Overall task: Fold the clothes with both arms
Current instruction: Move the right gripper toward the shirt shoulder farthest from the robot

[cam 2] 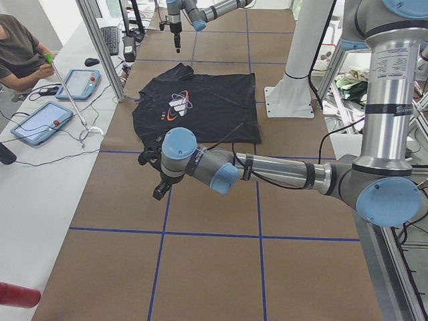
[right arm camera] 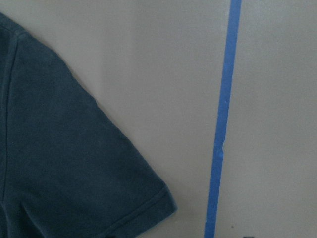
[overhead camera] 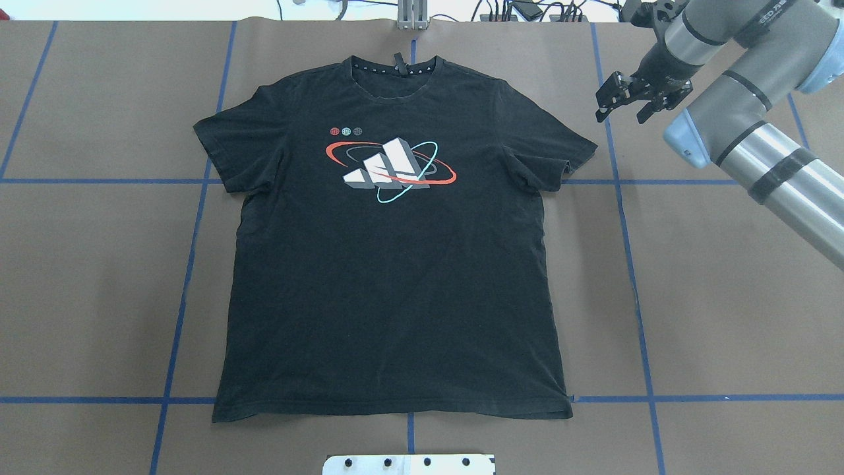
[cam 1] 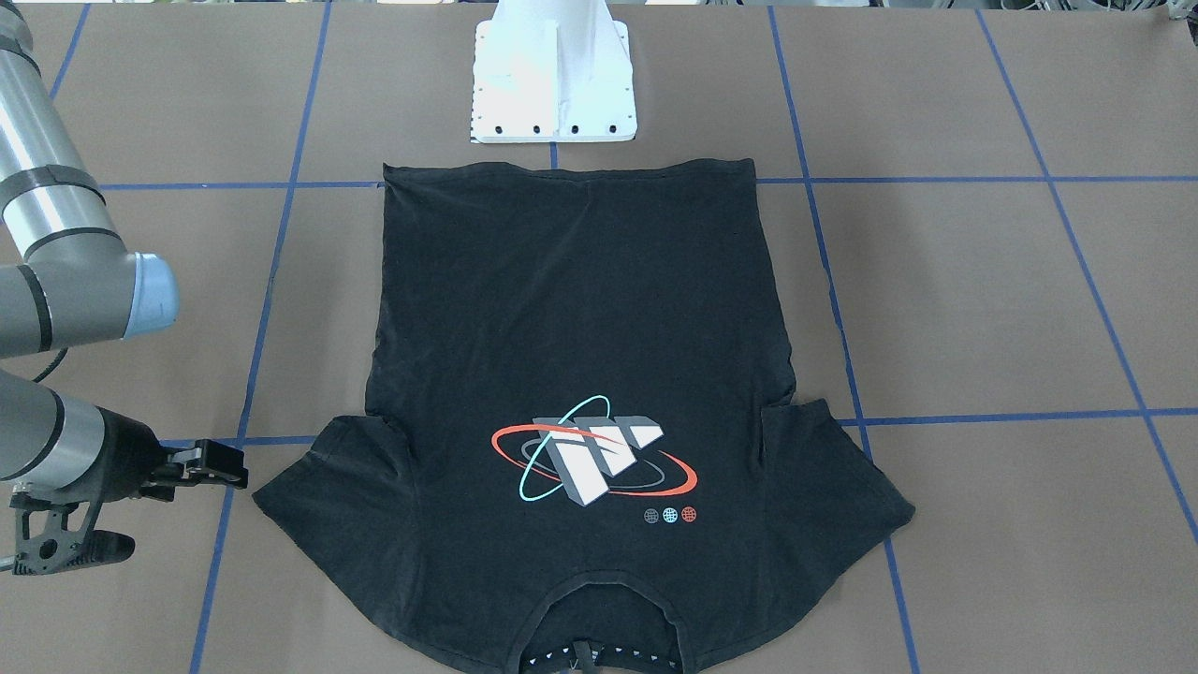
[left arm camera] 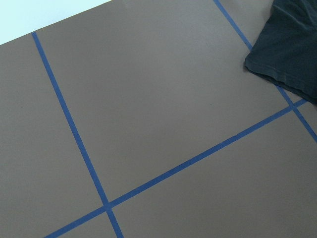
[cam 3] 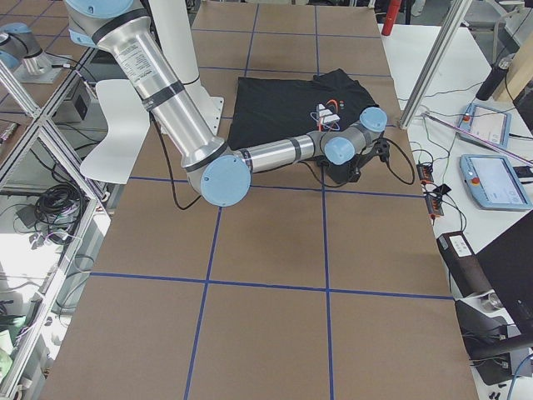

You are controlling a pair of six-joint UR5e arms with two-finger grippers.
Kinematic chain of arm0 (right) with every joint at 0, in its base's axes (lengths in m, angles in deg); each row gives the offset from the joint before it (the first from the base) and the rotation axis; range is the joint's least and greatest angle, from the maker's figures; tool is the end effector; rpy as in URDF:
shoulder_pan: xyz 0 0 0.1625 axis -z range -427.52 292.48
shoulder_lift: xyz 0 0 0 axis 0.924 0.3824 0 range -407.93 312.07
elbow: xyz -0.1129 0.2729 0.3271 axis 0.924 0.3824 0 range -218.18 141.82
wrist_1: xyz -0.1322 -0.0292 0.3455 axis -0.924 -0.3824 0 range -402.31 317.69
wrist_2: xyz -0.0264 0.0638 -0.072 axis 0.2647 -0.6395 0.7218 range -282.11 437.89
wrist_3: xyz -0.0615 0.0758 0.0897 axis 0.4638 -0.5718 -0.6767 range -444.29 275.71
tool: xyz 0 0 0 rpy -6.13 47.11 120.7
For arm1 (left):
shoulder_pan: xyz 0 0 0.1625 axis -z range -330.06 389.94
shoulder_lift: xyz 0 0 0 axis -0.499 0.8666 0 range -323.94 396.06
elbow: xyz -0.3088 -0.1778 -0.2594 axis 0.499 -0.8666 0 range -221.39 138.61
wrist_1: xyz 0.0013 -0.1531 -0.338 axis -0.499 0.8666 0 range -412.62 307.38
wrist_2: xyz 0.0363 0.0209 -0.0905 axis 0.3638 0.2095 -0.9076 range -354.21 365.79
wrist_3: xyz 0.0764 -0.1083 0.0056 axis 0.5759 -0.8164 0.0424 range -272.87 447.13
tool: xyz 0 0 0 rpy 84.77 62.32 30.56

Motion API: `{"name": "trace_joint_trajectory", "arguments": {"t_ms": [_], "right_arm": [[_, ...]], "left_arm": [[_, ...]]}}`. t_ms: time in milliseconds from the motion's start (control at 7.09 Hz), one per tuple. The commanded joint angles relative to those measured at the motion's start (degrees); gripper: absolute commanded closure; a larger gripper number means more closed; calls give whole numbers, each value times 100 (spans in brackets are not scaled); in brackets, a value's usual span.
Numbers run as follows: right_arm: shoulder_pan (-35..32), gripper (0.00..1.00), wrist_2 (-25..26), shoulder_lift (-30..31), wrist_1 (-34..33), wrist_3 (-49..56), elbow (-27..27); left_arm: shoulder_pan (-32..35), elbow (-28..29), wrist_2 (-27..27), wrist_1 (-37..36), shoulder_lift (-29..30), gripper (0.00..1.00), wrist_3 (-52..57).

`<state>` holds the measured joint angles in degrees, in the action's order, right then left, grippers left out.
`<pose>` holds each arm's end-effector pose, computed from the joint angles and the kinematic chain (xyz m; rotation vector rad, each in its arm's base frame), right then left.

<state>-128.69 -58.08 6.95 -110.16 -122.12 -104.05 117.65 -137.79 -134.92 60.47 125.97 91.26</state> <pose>-0.3175 -0.6556 0.4795 0.0287 -0.9495 -0.0867 -0.0118 -0.4725 0.5894 0.4943 0.8596 0.3296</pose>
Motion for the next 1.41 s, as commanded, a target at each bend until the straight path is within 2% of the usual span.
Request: {"name": "trace_joint_trajectory", "arguments": {"t_ms": [0, 564, 847, 1129, 1270], "right_arm": [[140, 14, 17, -117, 369, -223, 391], [360, 27, 307, -117, 369, -224, 531], [369, 29, 307, -143, 378, -224, 646], [369, 37, 307, -152, 378, -224, 655], [378, 37, 316, -152, 378, -224, 655]], "left_arm": [[0, -27, 0, 11, -9, 0, -9], [0, -10, 0, 11, -1, 0, 0], [0, -28, 0, 11, -9, 0, 0], [0, -54, 0, 11, -27, 0, 8], [0, -54, 0, 11, -27, 0, 8]]}}
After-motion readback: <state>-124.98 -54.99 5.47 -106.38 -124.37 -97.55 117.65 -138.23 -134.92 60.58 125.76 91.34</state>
